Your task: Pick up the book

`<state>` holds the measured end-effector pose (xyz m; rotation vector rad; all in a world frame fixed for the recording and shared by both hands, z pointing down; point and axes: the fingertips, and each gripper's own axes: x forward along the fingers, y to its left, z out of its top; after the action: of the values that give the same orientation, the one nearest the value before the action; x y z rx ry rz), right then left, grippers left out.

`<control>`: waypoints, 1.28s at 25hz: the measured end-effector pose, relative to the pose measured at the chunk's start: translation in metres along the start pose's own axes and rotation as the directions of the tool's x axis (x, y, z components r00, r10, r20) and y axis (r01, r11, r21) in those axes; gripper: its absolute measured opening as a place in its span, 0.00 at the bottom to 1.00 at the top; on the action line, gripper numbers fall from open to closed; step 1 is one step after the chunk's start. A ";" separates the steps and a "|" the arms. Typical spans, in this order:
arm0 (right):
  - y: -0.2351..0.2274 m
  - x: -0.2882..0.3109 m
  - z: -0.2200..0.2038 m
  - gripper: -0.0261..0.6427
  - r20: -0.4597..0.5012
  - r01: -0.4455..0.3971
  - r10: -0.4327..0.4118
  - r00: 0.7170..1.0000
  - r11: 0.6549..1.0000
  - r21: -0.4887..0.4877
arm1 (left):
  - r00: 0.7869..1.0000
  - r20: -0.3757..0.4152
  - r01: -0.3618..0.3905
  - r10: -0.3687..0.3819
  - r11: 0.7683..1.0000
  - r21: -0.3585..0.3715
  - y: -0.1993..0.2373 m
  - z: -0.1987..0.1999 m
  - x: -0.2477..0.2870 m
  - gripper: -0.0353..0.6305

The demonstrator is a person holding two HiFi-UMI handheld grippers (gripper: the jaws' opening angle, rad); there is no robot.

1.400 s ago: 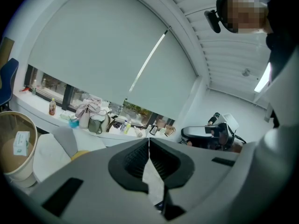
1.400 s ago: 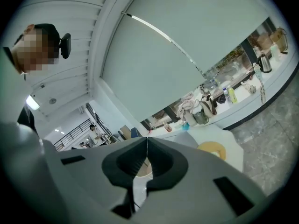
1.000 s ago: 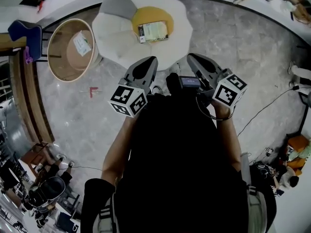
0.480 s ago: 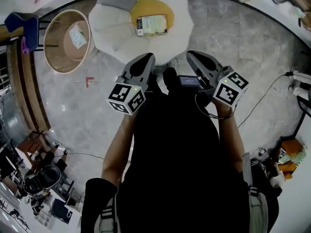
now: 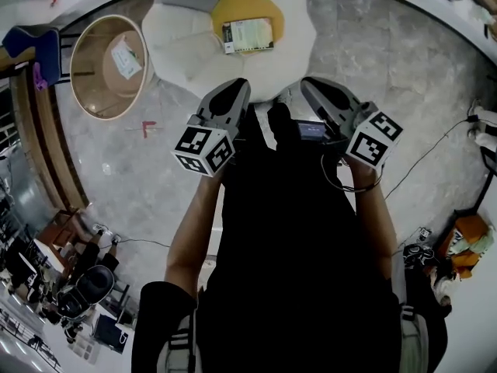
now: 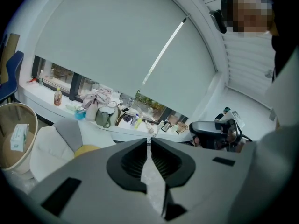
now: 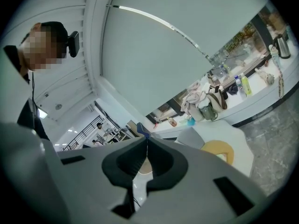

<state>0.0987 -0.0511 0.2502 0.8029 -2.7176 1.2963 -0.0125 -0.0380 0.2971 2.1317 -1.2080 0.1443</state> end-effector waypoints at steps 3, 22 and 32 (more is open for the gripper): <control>-0.005 0.016 -0.002 0.06 -0.001 0.015 -0.015 1.000 1.000 0.008 | 0.999 -0.031 0.017 -0.017 1.000 0.003 0.020 0.001 0.009 0.11; -0.040 0.125 -0.023 0.06 -0.038 0.153 -0.150 0.988 0.983 0.097 | 0.970 -0.213 0.118 -0.113 0.993 0.011 0.159 -0.010 0.069 0.23; -0.076 0.164 -0.048 0.06 -0.097 0.166 -0.153 0.983 0.977 0.135 | 0.972 -0.212 0.088 -0.098 0.994 -0.058 0.233 -0.040 0.118 0.30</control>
<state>-0.0180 -0.1280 0.3750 0.9320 -2.4602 1.4646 -0.1223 -0.1795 0.4918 2.0663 -0.9750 0.2934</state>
